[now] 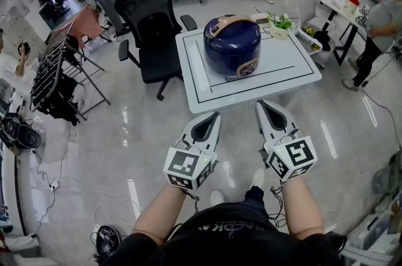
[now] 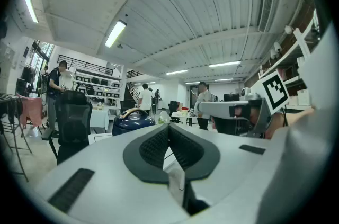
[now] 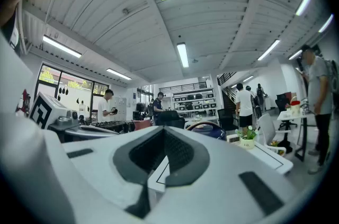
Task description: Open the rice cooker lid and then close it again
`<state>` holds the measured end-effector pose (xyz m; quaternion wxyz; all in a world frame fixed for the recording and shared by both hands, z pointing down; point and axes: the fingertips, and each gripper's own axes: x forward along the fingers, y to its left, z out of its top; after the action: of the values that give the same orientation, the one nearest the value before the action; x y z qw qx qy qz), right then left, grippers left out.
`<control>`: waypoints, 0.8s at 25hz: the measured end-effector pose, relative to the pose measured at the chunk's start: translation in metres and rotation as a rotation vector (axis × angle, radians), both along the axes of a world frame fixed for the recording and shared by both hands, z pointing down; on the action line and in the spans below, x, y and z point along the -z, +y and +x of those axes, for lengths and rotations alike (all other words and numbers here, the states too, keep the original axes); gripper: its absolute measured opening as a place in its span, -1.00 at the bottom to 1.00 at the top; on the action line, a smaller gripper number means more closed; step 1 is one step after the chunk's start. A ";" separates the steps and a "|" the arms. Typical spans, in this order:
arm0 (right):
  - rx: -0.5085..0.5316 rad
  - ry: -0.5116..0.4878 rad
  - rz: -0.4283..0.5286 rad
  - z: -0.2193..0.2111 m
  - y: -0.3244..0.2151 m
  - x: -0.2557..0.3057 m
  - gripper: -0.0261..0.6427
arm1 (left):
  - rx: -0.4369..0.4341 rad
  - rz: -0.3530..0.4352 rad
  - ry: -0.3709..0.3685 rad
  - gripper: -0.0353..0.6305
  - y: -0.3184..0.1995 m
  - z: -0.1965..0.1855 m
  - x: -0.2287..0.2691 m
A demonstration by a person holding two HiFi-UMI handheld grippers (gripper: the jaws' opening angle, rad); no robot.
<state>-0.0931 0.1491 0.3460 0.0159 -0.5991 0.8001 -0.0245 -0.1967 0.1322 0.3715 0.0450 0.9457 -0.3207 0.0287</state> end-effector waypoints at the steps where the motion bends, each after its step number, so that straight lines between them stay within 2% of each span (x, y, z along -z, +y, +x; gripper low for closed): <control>1: 0.002 0.001 0.000 0.000 0.000 0.000 -0.92 | 0.000 0.000 0.000 -0.88 0.000 0.001 0.000; 11: 0.025 -0.019 0.001 0.010 -0.005 -0.001 -0.92 | 0.012 0.000 0.009 -0.88 -0.007 0.012 0.001; 14: 0.041 -0.010 0.008 0.014 -0.009 0.001 -0.92 | 0.015 0.002 0.011 -0.83 -0.010 0.018 0.003; 15: 0.051 -0.011 0.017 0.016 -0.010 0.003 -0.91 | 0.015 0.003 0.014 -0.75 -0.012 0.020 0.004; 16: 0.061 -0.013 0.027 0.019 -0.013 0.005 -0.80 | 0.016 0.005 0.017 -0.60 -0.014 0.024 0.005; 18: 0.066 -0.002 0.050 0.027 -0.020 0.010 -0.33 | 0.026 0.014 0.015 -0.18 -0.020 0.032 0.007; 19: 0.063 0.012 0.059 0.033 -0.025 0.011 -0.20 | 0.034 0.020 0.010 -0.08 -0.024 0.036 0.008; 20: 0.062 0.024 0.065 0.039 -0.029 0.013 -0.19 | 0.042 0.024 0.006 0.00 -0.027 0.041 0.008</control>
<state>-0.0543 0.1205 0.3331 0.0252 -0.5734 0.8189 0.0083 -0.1557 0.1054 0.3632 0.0353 0.9393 -0.3406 0.0210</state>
